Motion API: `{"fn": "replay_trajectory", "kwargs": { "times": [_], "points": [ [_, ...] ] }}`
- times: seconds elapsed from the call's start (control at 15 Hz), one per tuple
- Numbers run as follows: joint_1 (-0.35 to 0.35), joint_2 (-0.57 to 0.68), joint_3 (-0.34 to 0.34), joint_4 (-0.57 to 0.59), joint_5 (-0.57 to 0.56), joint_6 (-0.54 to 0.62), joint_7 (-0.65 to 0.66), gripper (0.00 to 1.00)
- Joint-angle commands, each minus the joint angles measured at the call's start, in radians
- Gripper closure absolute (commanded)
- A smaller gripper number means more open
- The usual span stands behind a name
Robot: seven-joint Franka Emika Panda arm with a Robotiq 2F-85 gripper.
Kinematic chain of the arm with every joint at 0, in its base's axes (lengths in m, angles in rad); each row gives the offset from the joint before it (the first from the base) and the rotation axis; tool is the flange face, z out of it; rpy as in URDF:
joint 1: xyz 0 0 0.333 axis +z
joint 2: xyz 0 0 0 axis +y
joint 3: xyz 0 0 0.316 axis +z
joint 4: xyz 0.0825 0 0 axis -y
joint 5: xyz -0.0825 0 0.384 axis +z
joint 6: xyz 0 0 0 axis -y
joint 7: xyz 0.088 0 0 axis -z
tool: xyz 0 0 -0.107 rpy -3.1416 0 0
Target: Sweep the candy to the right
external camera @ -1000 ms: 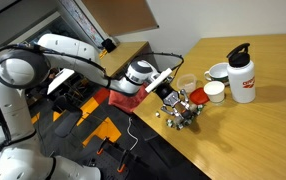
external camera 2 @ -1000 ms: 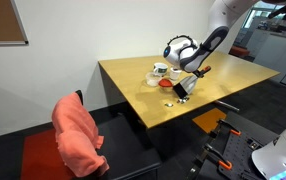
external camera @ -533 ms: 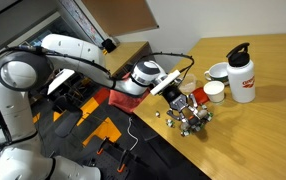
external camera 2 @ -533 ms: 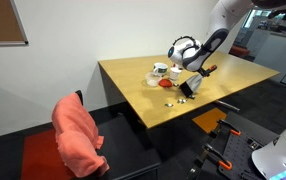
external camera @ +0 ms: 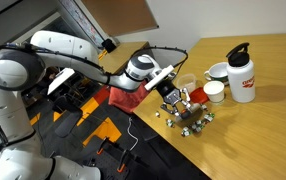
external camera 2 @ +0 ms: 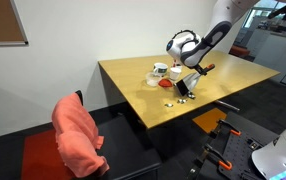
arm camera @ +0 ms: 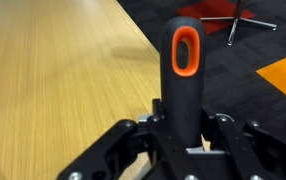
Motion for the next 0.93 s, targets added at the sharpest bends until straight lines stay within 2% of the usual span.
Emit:
{"fn": "replay_trajectory", "kwargs": {
  "times": [0.0,0.4,0.6,0.87],
  "points": [
    [0.012,-0.158,0.055,-0.129,0.090,0.004,-0.052,0.88],
    [0.100,-0.281,0.135,-0.267,0.181,0.017,-0.054,0.88],
    [0.167,-0.260,0.155,-0.272,0.181,-0.008,0.000,0.88],
    [0.220,-0.212,0.153,-0.255,0.147,-0.013,0.066,0.88]
  ]
}}
